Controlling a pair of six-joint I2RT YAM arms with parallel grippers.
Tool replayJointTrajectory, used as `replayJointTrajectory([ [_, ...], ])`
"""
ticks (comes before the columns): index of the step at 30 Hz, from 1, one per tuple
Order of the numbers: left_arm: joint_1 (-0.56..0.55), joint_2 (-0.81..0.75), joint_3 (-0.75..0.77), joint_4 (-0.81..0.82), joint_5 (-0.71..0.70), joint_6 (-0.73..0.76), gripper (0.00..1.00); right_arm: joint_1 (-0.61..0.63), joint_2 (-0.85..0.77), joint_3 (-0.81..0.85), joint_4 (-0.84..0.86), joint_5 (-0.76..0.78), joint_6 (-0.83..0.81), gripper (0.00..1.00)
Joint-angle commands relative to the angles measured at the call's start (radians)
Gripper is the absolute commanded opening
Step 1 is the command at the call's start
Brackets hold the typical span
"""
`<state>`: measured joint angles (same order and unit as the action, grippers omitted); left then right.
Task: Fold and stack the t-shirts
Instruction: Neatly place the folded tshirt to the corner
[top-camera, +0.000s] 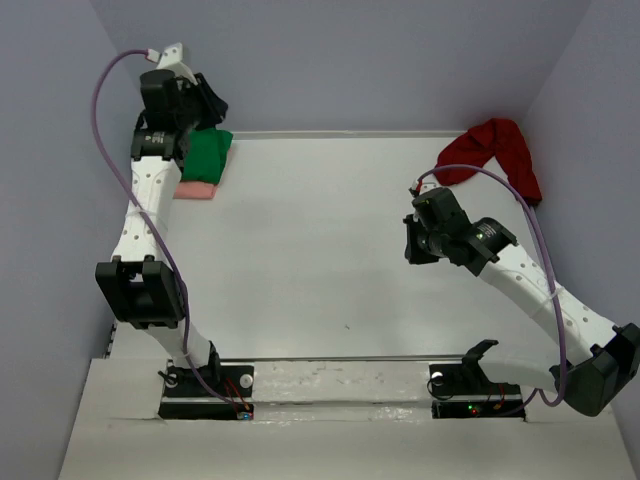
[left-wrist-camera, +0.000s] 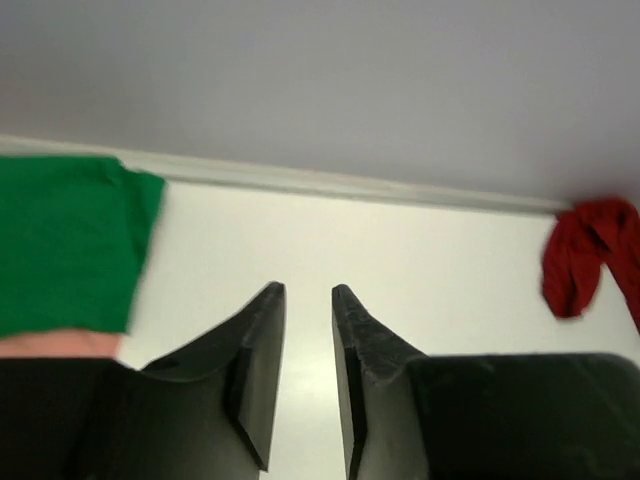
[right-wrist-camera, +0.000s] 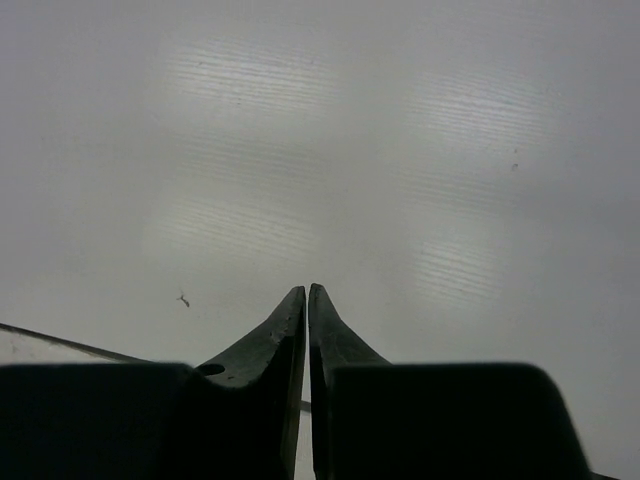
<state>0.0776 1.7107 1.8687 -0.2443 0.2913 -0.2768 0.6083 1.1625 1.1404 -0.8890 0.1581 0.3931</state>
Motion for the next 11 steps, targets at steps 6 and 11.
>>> replayJointTrajectory([
  [6, -0.41, -0.414, -0.534, 0.149, -0.15, -0.068, 0.45, -0.005, -0.138, -0.099, 0.156, -0.006, 0.038, 0.27],
  [11, -0.622, -0.591, -0.795, 0.215, -0.24, -0.119, 0.48, -0.005, -0.242, -0.225, 0.243, -0.042, 0.056, 0.45],
])
